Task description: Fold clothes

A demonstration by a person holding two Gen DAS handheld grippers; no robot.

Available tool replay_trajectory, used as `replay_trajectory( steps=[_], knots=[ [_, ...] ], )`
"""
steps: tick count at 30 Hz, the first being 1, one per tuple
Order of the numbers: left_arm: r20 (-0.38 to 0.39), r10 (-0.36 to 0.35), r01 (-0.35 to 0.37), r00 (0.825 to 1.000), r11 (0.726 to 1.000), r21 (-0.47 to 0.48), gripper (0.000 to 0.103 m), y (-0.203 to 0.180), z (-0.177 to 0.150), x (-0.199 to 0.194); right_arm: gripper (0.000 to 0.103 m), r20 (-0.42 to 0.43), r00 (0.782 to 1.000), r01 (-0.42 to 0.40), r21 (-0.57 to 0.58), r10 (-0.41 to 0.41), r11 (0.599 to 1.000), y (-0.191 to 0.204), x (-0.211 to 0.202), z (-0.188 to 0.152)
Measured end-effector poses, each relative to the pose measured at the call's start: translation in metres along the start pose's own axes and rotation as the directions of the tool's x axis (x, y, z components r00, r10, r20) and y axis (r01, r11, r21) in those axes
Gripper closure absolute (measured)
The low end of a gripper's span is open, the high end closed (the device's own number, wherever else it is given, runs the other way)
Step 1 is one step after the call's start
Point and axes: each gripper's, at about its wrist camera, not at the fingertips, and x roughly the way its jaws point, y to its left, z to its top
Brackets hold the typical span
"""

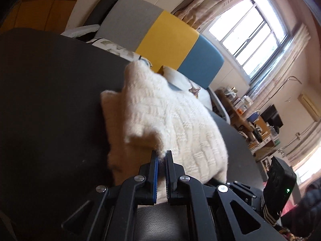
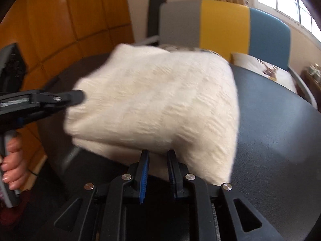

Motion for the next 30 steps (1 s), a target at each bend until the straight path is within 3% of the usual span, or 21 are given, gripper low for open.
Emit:
replay_trajectory(
  steps=[3, 5, 6, 7, 11, 13, 16, 18, 21, 25, 26, 28, 29, 30],
  knots=[
    [0.018, -0.032, 0.033, 0.999, 0.998, -0.046, 0.097, 0.005, 0.011, -0.007, 0.086, 0.021, 1.0, 0.008, 0.055, -0.009, 0.998, -0.014, -0.005, 0.004],
    [0.012, -0.048, 0.048, 0.999, 0.997, -0.054, 0.097, 0.004, 0.018, -0.009, 0.084, 0.036, 0.996, -0.087, 0.129, 0.083, 0.988, -0.024, -0.011, 0.004],
    [0.003, -0.048, 0.048, 0.999, 0.997, -0.053, 0.097, 0.003, 0.02, -0.009, 0.075, 0.043, 0.988, -0.151, 0.172, 0.145, 0.973, -0.03, -0.014, 0.004],
    [-0.002, -0.054, 0.053, 0.999, 0.997, -0.055, 0.097, 0.002, 0.02, -0.008, 0.074, 0.047, 0.981, -0.195, 0.207, 0.189, 0.959, -0.034, -0.016, 0.004],
    [-0.012, -0.103, 0.101, 0.995, 0.989, -0.107, 0.097, 0.004, 0.015, -0.005, 0.074, -0.003, 0.98, -0.195, 0.181, 0.198, 0.964, -0.026, -0.015, 0.002],
    [-0.007, -0.135, 0.132, 0.991, 0.977, -0.166, 0.097, 0.011, 0.013, -0.003, 0.073, -0.011, 0.962, -0.262, 0.241, 0.272, 0.935, -0.028, -0.011, -0.001],
    [0.006, -0.139, 0.137, 0.99, 0.968, -0.209, 0.096, 0.019, 0.012, -0.003, 0.073, 0.075, 0.906, -0.406, 0.43, 0.417, 0.806, -0.058, 0.008, -0.001],
    [0.01, -0.131, 0.131, 0.991, 0.973, -0.189, 0.096, 0.018, 0.009, -0.003, 0.073, 0.145, 0.893, -0.43, 0.55, 0.425, 0.716, -0.079, 0.012, -0.011],
    [0.008, -0.127, 0.127, 0.992, 0.983, -0.131, 0.09, 0.01, 0.002, -0.002, 0.073, 0.278, 0.821, -0.526, 0.71, 0.499, 0.469, -0.105, 0.026, -0.031],
    [0.01, -0.11, 0.11, 0.994, 0.99, -0.093, 0.069, 0.003, -0.004, 0.004, 0.073, 0.449, 0.739, -0.605, 0.771, 0.502, 0.202, -0.119, 0.041, -0.056],
    [0.004, -0.104, 0.103, 0.995, 0.99, -0.098, 0.069, 0.003, -0.003, 0.008, 0.073, 0.472, 0.728, -0.61, 0.776, 0.497, 0.157, -0.12, 0.044, -0.06],
    [-0.026, -0.09, 0.087, 0.996, 0.99, -0.115, 0.069, 0.005, 0.0, 0.018, 0.073, 0.499, 0.721, -0.624, 0.77, 0.48, 0.137, -0.121, 0.044, -0.061],
    [-0.046, -0.079, 0.073, 0.996, 0.99, -0.121, 0.073, 0.006, 0.001, 0.023, 0.077, 0.512, 0.718, -0.63, 0.766, 0.471, 0.128, -0.122, 0.043, -0.062],
    [-0.066, -0.066, 0.057, 0.996, 0.991, -0.123, 0.078, 0.007, 0.001, 0.027, 0.09, 0.526, 0.714, -0.637, 0.762, 0.462, 0.118, -0.123, 0.043, -0.063]
  ],
)
